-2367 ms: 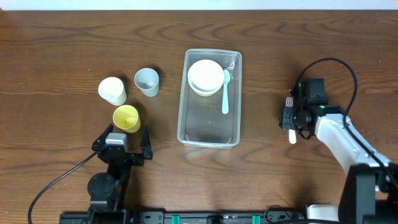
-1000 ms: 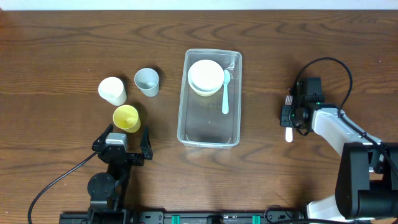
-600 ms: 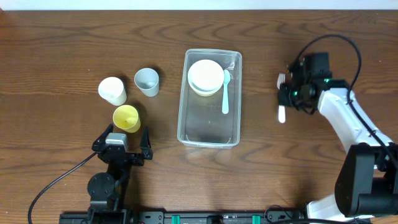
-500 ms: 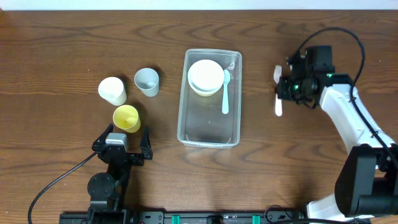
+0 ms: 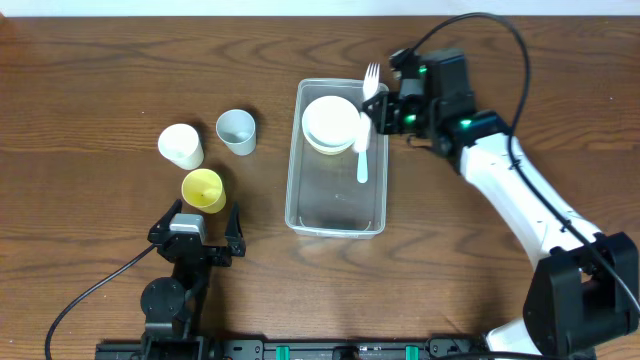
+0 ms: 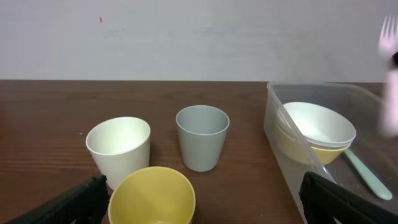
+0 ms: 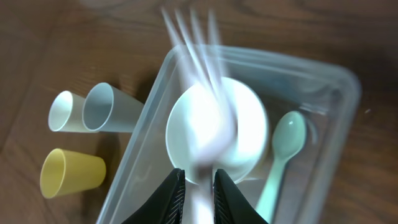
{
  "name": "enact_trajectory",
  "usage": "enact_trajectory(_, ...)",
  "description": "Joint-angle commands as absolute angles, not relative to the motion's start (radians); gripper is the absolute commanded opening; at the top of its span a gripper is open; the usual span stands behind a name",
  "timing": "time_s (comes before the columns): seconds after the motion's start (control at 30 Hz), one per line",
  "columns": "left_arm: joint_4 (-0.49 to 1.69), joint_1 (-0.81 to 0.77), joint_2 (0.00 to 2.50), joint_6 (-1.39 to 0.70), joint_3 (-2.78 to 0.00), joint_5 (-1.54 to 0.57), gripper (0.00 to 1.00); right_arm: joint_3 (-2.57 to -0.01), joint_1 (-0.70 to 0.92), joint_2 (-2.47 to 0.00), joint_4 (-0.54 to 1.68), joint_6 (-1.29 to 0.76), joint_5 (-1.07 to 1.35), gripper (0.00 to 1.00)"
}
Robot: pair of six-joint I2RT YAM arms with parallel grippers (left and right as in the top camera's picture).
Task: Pack container
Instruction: 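Carry the fork over the container and release it beside the spoon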
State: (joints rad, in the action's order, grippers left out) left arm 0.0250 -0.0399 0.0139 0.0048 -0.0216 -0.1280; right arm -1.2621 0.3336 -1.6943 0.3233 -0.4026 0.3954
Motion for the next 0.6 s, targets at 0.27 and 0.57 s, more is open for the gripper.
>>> enact_trajectory(0.27, 0.059, -0.036, 0.012, 0.019, -0.004, -0.146, 0.98, -1.280, 0.399, -1.695, 0.393, -0.569, 0.127, 0.16)
enact_trajectory(0.57, 0.059, -0.036, 0.012, 0.019, -0.004, -0.146, 0.98, -1.280, 0.398, -1.695, 0.374, -0.536, 0.146, 0.27)
